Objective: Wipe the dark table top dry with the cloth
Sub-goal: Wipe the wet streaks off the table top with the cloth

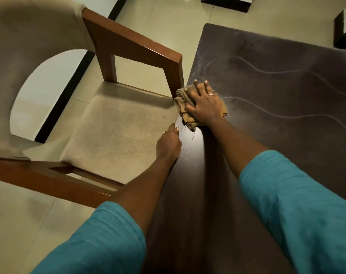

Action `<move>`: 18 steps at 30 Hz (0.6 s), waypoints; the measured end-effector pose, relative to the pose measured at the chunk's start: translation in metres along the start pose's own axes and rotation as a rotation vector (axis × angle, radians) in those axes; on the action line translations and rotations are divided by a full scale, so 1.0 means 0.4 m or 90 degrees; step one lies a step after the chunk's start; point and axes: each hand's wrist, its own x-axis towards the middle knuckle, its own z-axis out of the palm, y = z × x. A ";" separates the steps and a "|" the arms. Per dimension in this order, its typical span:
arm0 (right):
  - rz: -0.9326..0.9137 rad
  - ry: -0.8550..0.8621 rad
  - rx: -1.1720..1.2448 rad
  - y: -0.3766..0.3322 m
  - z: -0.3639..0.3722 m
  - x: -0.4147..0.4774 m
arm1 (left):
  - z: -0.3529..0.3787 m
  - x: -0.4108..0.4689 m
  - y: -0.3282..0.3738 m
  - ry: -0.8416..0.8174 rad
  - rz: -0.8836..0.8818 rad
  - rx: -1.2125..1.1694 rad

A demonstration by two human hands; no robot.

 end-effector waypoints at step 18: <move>0.316 0.066 0.061 -0.028 0.020 -0.061 | 0.012 -0.002 0.005 0.026 -0.004 0.019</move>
